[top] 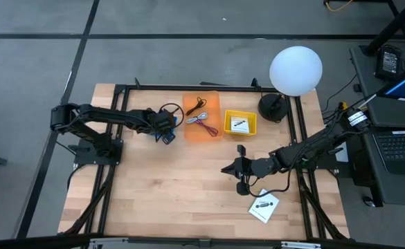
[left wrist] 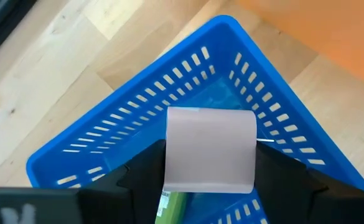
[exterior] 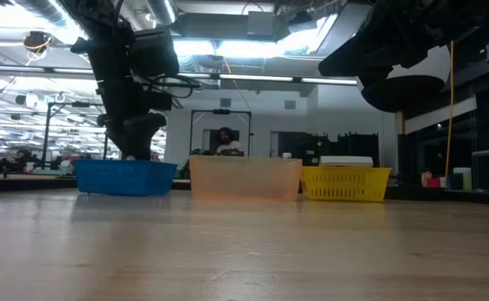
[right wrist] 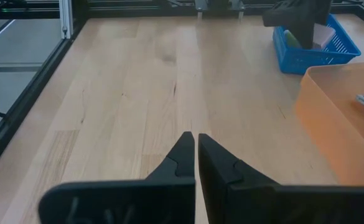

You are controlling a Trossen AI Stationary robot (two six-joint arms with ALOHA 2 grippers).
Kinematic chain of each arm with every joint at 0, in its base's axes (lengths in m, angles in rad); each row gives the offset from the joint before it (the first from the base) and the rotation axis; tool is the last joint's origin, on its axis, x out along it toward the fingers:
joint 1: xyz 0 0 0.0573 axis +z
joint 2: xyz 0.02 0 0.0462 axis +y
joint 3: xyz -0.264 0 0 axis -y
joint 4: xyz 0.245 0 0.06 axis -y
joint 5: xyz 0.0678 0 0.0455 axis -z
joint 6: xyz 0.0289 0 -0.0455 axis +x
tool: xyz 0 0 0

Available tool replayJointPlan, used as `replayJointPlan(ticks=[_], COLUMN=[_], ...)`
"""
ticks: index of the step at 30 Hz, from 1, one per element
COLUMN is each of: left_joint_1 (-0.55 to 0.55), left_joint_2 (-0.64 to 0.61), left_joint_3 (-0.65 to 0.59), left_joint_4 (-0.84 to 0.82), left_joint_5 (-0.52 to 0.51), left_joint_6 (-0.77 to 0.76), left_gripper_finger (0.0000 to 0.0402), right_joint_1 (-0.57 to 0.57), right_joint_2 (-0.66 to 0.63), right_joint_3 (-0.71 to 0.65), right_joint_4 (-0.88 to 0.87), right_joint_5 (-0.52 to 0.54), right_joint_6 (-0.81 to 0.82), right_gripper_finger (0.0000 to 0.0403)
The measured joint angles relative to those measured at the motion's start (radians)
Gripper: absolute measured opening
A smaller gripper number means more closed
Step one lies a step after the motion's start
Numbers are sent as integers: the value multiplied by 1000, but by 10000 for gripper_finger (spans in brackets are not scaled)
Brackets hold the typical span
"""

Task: Pick and place items into bin
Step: Put the pink charger adapter into the blue bin, then put the white USB box into the yellow bin

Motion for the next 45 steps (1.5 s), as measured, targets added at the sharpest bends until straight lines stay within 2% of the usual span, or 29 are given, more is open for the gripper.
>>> replayJointPlan(ticks=[15, 20, 27, 37, 45], left_joint_1=[0, 0, -15, -136, -223], left_joint_2=[0, -1, -86, -295, -357], left_joint_3=[0, 13, 59, 73, 73], left_joint_4=[0, -10, -31, -17, 88], left_joint_5=[4, 59, 91, 55, 68], left_joint_6=[1, 72, 138, 240, 359], left_gripper_finger=[232, 232, 227, 147, 60], right_joint_1=[0, 0, 0, -28, -56], right_joint_2=[0, 0, 4, 59, 56], right_joint_3=[0, 0, 0, 0, 0], right_joint_4=[0, -1, -9, -11, -21], right_joint_5=[0, 0, 0, 0, 0], right_joint_6=[0, 0, 0, -5, 21], right_gripper_finger=[4, 4, 4, 4, 4])
